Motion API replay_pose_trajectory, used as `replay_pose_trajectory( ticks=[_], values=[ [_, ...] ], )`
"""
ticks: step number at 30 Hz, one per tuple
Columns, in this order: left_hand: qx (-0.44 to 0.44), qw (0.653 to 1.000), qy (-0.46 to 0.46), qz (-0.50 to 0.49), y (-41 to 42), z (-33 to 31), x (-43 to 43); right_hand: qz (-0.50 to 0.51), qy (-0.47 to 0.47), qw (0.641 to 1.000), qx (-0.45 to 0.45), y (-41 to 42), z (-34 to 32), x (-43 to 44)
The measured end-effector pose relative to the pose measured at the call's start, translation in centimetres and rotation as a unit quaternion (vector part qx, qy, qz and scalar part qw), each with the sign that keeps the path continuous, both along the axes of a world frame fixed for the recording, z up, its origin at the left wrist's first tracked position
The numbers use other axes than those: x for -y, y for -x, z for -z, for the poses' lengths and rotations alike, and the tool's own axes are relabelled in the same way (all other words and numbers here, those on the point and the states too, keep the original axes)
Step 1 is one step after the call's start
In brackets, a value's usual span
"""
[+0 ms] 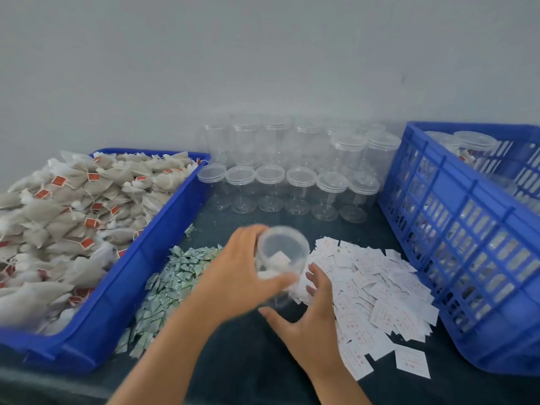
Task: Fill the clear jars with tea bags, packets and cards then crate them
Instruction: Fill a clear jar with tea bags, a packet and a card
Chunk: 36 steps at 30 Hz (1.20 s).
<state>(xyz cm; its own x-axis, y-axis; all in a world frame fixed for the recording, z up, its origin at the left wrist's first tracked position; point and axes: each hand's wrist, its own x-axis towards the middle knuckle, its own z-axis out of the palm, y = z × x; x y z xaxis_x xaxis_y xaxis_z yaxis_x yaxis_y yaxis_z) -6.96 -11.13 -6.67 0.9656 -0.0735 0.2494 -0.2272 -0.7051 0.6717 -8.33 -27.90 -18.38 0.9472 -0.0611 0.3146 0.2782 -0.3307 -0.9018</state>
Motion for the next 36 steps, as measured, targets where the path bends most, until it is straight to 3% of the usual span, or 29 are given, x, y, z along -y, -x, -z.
replay_pose_trajectory(
  ticks=[4,8,13,17,20,23,25,27,30,32,36],
  values=[
    [-0.008,0.999,0.040,-0.017,5.1,4.0,-0.1,-0.104,0.028,0.994,0.031,0.5,-0.4,-0.4],
    [-0.037,0.998,0.030,0.027,5.4,3.0,-1.2,-0.135,0.061,0.987,0.067,0.8,-0.6,-0.4],
    [0.059,0.974,-0.141,0.168,4.3,0.9,-1.6,-0.203,0.016,0.977,0.070,0.5,0.4,-0.1],
    [0.117,0.982,-0.109,0.096,5.0,2.1,0.1,-0.163,0.041,0.982,0.088,0.8,-0.4,-0.3],
    [0.128,0.990,-0.057,-0.022,6.0,3.0,1.6,-0.154,0.087,0.977,0.121,0.7,-0.6,-0.8],
    [0.062,0.984,-0.048,-0.160,6.6,2.6,3.1,-0.093,0.147,0.980,0.092,0.9,-0.8,-1.2],
    [-0.021,0.976,-0.093,-0.198,6.4,1.6,3.0,-0.063,0.157,0.981,0.098,1.2,-0.3,-1.2],
    [-0.084,0.963,-0.201,-0.159,6.5,0.4,1.7,-0.107,0.170,0.977,0.072,1.4,-0.3,-1.2],
    [-0.161,0.935,-0.316,0.005,7.3,-1.7,-0.4,-0.159,0.152,0.974,0.058,1.8,-0.3,-0.7],
    [-0.154,0.940,-0.303,0.039,7.6,-2.4,-1.0,-0.161,0.137,0.976,0.047,1.9,-0.4,-0.6],
    [-0.100,0.970,-0.222,-0.023,8.0,-2.4,-1.1,-0.107,0.156,0.976,0.104,2.0,0.0,-1.0]
  ],
)
